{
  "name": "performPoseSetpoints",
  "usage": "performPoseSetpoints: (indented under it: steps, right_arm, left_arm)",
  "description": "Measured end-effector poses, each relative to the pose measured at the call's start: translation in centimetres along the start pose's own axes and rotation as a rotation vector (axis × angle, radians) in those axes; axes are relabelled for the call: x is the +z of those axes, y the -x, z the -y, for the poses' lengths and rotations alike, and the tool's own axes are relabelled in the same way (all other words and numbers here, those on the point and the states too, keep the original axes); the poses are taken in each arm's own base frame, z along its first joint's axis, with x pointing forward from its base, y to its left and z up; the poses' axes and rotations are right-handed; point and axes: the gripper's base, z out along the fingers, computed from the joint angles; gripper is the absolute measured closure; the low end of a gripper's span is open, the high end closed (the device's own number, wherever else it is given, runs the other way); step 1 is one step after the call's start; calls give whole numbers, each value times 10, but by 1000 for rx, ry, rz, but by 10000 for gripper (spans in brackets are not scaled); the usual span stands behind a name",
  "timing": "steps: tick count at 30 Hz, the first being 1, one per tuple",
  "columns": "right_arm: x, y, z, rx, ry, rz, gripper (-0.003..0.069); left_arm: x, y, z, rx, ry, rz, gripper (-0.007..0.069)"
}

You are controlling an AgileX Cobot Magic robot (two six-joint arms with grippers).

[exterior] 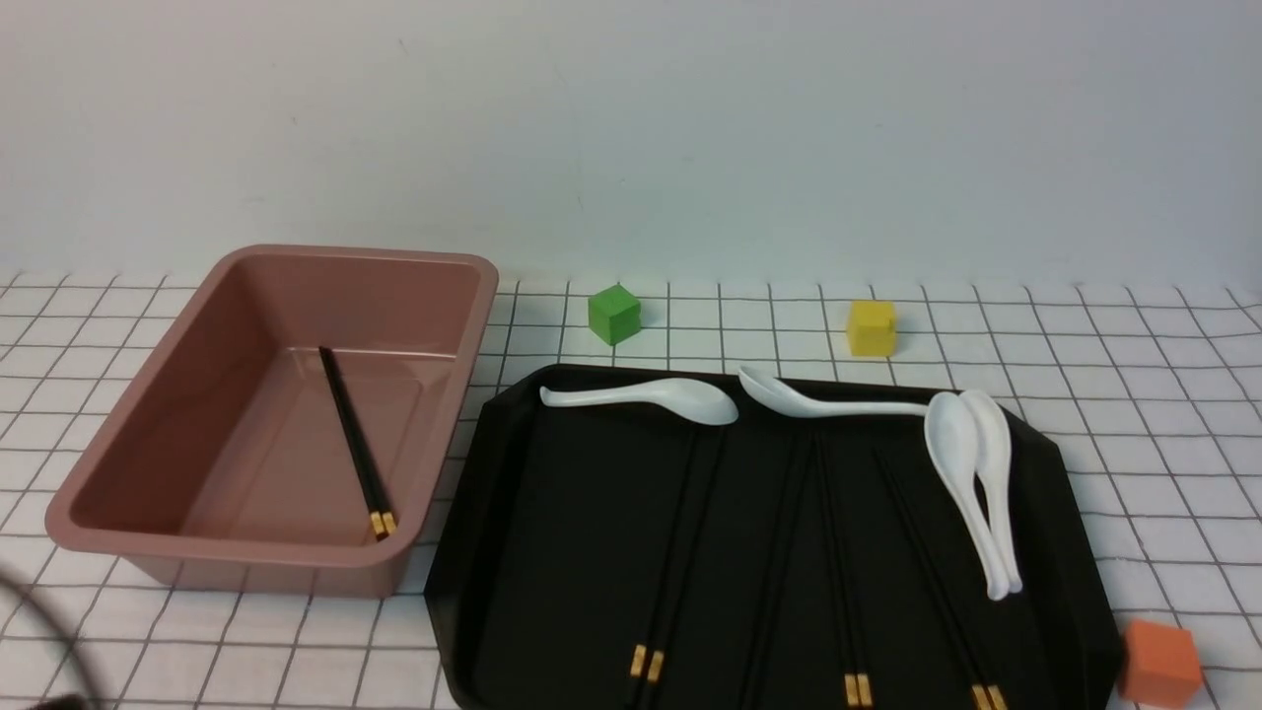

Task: On white black tablecloth take chopsticks from black tray and put them in box.
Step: 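Reach over to the black tray and grasp a pair of chopsticks with the left gripper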

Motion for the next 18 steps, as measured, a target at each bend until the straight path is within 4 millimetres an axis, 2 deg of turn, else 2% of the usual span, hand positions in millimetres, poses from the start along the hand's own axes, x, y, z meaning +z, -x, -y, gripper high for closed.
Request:
performPoseSetpoints:
  steps: [2, 5, 10, 12, 15, 18]
  right_arm:
    - [0, 0, 0, 0, 0, 0, 419]
    - [0, 0, 0, 0, 0, 0, 419]
    - [0, 0, 0, 0, 0, 0, 419]
    - [0, 0, 0, 0, 0, 0, 419]
    - [0, 0, 0, 0, 0, 0, 419]
    - [0, 0, 0, 0, 0, 0, 419]
  left_arm:
    - [10, 15, 11, 71, 219, -178, 637]
    - [18, 39, 28, 173, 382, -309, 637]
    - [31, 66, 53, 229, 426, -341, 637]
    - [39, 67, 60, 266, 439, -359, 637]
    - [57, 57, 68, 313, 466, -399, 631]
    - [80, 46, 76, 358, 515, -429, 578]
